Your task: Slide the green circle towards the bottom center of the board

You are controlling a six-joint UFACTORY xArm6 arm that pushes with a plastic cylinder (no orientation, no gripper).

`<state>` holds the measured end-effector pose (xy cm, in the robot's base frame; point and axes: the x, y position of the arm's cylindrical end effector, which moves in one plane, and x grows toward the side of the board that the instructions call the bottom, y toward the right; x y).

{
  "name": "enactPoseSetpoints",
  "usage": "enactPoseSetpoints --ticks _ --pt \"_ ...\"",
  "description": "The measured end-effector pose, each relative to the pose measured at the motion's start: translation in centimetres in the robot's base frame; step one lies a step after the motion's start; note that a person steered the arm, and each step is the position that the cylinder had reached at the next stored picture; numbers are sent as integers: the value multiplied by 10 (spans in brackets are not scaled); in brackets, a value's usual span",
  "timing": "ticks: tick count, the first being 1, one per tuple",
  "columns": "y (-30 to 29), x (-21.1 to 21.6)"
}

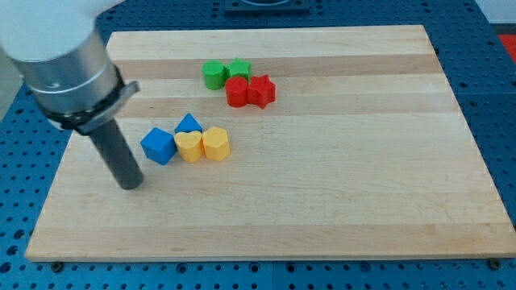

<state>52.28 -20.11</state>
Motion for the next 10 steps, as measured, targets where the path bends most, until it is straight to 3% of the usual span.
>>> enactPoseSetpoints --ticks 1,3,4,5,6,8,10 --pt "-41 -22" --pt "-11 -107" --pt "14 -173" --pt "22 -202" --pt "22 -219" --pt "108 -223" --pt "111 -208"
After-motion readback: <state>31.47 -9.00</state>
